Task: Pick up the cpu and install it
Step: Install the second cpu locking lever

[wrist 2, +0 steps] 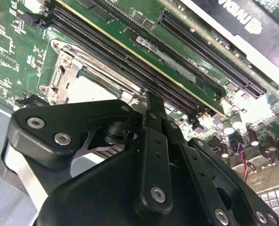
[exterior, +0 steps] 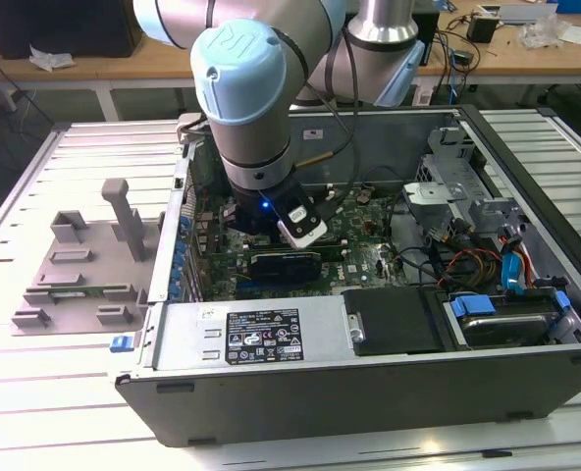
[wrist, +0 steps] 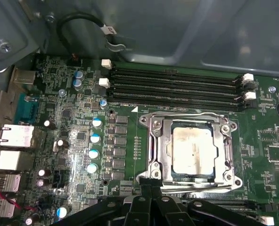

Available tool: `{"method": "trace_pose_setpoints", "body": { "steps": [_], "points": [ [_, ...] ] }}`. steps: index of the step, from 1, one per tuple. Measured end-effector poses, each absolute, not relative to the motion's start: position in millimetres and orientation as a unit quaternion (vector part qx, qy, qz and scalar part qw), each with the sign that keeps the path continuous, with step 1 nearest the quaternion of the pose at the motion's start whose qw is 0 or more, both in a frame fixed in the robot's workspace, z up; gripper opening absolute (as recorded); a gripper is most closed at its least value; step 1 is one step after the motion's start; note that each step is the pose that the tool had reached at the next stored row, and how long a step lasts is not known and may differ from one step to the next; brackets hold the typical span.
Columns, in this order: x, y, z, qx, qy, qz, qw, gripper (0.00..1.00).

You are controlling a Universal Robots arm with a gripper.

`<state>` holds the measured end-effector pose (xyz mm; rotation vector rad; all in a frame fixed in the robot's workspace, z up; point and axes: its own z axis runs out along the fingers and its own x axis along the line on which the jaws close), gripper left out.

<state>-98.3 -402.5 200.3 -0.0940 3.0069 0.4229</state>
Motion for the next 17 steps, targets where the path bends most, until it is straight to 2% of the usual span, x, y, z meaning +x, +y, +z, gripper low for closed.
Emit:
{"method": "trace_pose_setpoints", "body": {
  "steps": [11,17],
  "points": [
    [-105.3,-402.5,191.3,-0.032,0.985,0.155,0.063,0.11],
    [-103.9,-402.5,213.4,-0.032,0.986,0.153,0.063,0.11]
  ]
}}
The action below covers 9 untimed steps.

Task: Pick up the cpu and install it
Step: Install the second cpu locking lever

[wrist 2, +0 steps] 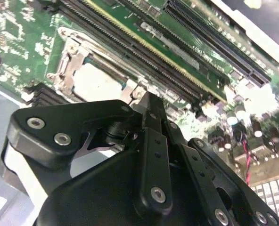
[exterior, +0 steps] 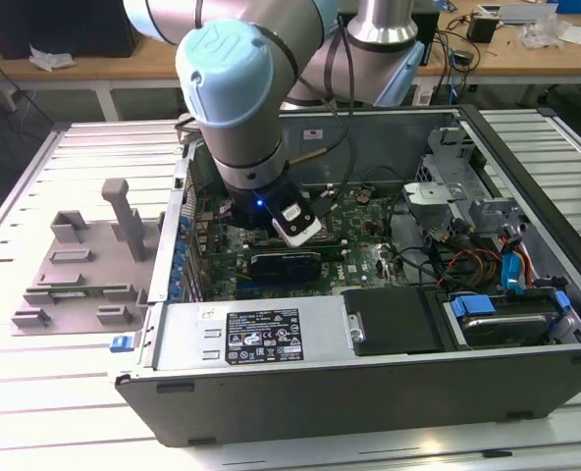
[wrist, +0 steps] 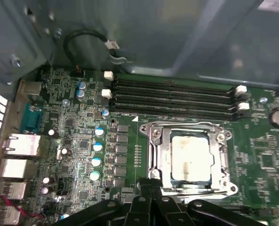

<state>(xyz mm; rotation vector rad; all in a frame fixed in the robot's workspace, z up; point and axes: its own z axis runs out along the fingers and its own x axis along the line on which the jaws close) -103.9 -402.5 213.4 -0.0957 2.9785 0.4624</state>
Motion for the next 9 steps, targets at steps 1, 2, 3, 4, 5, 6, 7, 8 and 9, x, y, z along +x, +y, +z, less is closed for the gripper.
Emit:
{"method": "trace_pose_setpoints", "body": {
  "steps": [1,2,3,4,5,6,7,8,9],
  "points": [
    [-103.3,-402.5,221.5,-0.032,0.986,0.150,0.062,0.11],
    [-102.6,-402.5,230.1,-0.031,0.987,0.144,0.061,0.11],
    [-102.0,-402.4,234.7,-0.031,0.988,0.139,0.059,0.11],
    [-101.5,-402.5,236.4,-0.031,0.989,0.134,0.056,0.11],
    [-101.0,-402.5,236.8,-0.030,0.990,0.127,0.052,0.11],
    [-100.0,-402.4,237.1,-0.028,0.992,0.111,0.044,0.11],
    [-99.7,-402.3,237.1,-0.028,0.993,0.105,0.043,0.11],
    [-99.5,-402.2,237.1,-0.028,0.993,0.103,0.043,0.11],
    [-97.6,-402.1,237.1,-0.028,0.993,0.103,0.043,0.11]
  ]
}}
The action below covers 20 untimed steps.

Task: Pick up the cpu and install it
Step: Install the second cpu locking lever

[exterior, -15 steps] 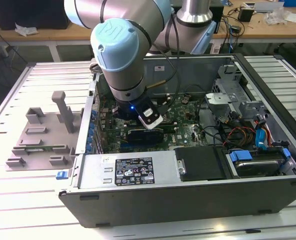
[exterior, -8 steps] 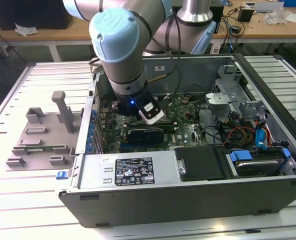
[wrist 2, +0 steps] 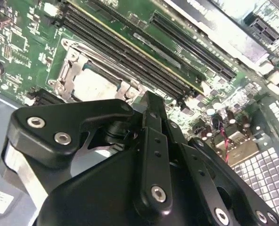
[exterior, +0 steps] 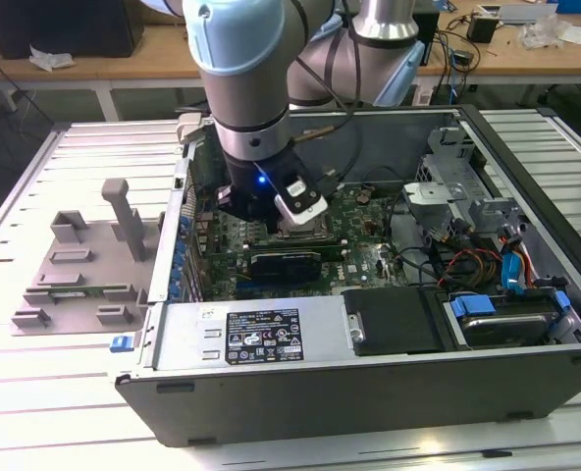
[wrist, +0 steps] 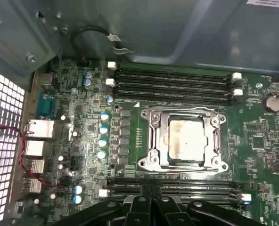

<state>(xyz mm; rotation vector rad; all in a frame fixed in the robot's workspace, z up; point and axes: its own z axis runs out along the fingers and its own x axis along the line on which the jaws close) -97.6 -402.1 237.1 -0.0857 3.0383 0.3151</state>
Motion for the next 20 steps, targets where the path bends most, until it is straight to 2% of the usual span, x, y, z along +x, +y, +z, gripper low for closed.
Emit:
{"method": "trace_pose_setpoints", "body": {
  "steps": [7,10,20],
  "points": [
    [-69.2,-400.1,236.9,-0.025,0.994,0.099,0.042,0.11],
    [-56.5,-382.9,236.8,-0.025,0.994,0.093,0.042,0.11],
    [-51.6,-353.1,236.5,-0.026,0.996,0.078,0.041,0.11]
  ]
}}
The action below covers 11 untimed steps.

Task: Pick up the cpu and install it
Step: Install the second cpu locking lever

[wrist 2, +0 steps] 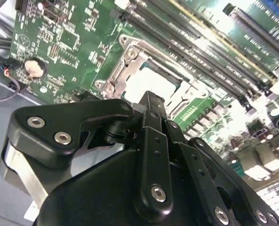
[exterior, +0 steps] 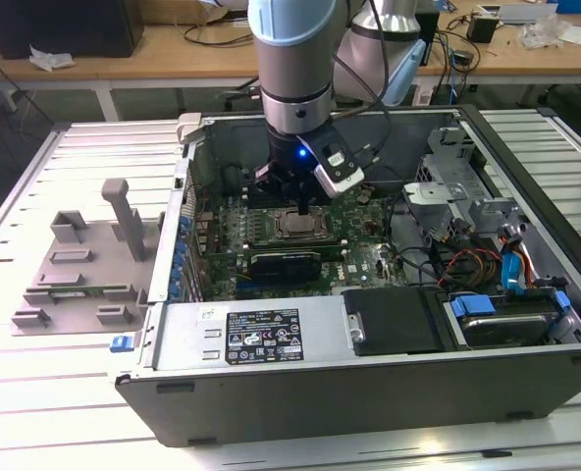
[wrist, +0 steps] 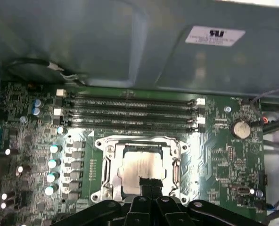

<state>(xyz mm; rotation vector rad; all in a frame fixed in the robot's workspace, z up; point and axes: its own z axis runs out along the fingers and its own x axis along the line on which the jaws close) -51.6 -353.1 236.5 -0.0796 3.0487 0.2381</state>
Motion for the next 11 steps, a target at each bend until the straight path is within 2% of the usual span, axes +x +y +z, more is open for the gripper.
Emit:
{"method": "trace_pose_setpoints", "body": {
  "steps": [4,5,6,11],
  "points": [
    [-51.5,-353.0,236.6,-0.026,0.996,0.077,0.041,0.11],
    [-50.7,-352.9,236.5,-0.026,0.996,0.077,0.039,0.11],
    [-48.8,-353.0,236.5,-0.025,0.996,0.078,0.031,0.11],
    [-48.5,-353.0,236.5,-0.025,0.996,0.078,0.030,0.11]
  ]
}}
